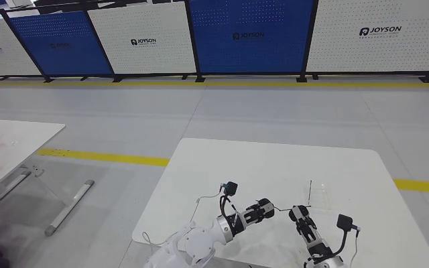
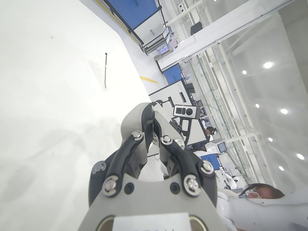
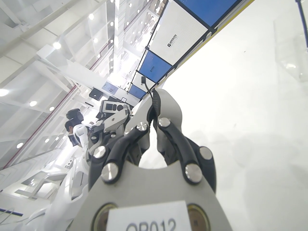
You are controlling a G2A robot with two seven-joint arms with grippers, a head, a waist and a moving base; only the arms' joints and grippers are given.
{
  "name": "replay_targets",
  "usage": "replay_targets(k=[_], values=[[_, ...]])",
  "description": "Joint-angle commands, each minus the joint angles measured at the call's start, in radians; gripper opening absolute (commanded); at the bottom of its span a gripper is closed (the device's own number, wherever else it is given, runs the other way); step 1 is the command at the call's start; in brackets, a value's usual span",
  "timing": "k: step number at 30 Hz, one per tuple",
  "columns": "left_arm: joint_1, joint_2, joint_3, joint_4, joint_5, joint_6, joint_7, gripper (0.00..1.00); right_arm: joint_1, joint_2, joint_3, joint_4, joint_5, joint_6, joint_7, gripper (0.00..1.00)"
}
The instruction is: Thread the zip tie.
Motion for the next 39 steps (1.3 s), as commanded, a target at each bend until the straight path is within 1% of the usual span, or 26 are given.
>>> replay_targets(k=[1,5,9,11,12,16,19,25,29,31,35,39], values=[[-0.002,0.001,0.000,0.002,-0.007,-0.003,-0.009,0.00,0.000,0.000,0.000,0.000,0.003,-0.006,0.003,0.00],[-0.003,0.000,0.005,0.010,-0.075,-0.029,-0.041,0.00,0.003,-0.002,-0.001,0.002,0.010,-0.020,0.008,0.00],[-0.003,-0.003,0.001,0.020,-0.126,-0.042,-0.016,0.00,0.005,-0.003,-0.002,0.003,0.013,-0.026,0.009,0.00],[-0.002,-0.005,0.002,0.025,-0.149,-0.042,-0.004,0.00,0.004,-0.004,-0.002,0.002,0.012,-0.030,0.007,0.00],[-0.005,-0.005,0.004,0.030,-0.157,-0.039,-0.009,0.00,0.003,-0.004,-0.001,0.001,0.012,-0.033,0.005,0.00],[-0.016,-0.008,0.015,0.045,-0.175,-0.035,-0.016,0.00,0.002,-0.006,0.000,-0.001,0.019,-0.042,-0.001,0.00],[-0.025,-0.009,0.020,0.052,-0.159,-0.022,-0.010,0.00,0.000,-0.006,0.004,-0.007,0.027,-0.042,-0.005,0.00],[-0.025,-0.009,0.020,0.052,-0.159,-0.022,-0.010,0.00,0.000,-0.006,0.011,-0.002,0.026,-0.040,-0.006,0.00],[-0.024,-0.009,0.022,0.050,-0.160,-0.020,-0.008,0.00,0.003,-0.008,0.010,0.001,0.016,-0.028,-0.008,0.00],[-0.023,-0.010,0.028,0.046,-0.179,-0.027,-0.022,0.00,0.005,-0.009,0.007,0.002,0.010,-0.024,-0.005,0.00],[-0.029,-0.010,0.029,0.055,-0.210,-0.046,-0.057,0.00,0.007,-0.011,0.002,0.002,0.006,-0.025,0.002,0.00],[-0.029,-0.008,0.024,0.058,-0.218,-0.058,-0.067,0.00,0.008,-0.012,0.004,0.001,0.008,-0.028,0.004,0.00]])
